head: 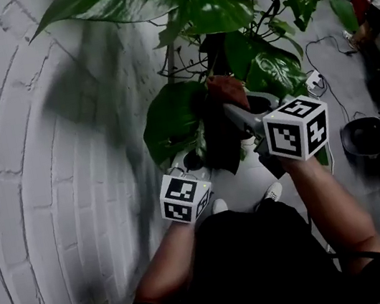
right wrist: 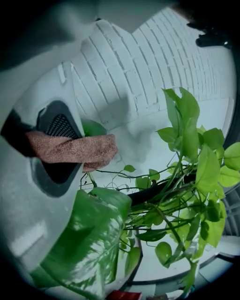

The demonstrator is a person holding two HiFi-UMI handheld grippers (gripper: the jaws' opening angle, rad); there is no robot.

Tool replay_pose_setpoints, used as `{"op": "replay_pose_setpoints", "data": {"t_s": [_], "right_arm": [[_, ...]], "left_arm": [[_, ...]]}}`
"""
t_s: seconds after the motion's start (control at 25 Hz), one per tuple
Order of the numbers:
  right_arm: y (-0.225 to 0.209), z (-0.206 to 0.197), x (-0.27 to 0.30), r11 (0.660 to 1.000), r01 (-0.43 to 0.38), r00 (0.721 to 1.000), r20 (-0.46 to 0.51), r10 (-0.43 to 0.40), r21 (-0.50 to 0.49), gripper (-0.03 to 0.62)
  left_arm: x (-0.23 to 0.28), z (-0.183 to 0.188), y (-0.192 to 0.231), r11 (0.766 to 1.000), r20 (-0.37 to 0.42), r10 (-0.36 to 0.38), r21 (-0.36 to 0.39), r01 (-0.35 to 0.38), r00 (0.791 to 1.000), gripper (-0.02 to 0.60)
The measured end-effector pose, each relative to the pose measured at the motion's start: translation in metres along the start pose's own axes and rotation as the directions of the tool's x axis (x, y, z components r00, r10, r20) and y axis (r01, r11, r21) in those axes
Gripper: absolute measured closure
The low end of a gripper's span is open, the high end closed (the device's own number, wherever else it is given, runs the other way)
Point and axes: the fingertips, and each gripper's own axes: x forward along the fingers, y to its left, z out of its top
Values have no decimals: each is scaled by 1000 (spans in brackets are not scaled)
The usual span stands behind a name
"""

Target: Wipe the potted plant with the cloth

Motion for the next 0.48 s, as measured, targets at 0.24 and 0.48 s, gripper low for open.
{"op": "replay_pose_setpoints", "data": {"t_s": [0.24, 0.48], "right_arm": [[5, -15, 12, 988, 35, 996, -71, -47, -151, 525], [14, -26, 14, 975, 31, 993, -106, -56, -221, 525]], "left_arm": [[2, 5, -7, 999, 10, -36, 21, 35, 999, 565], [4, 6, -8, 999, 7, -43, 29, 43, 999, 565]]}}
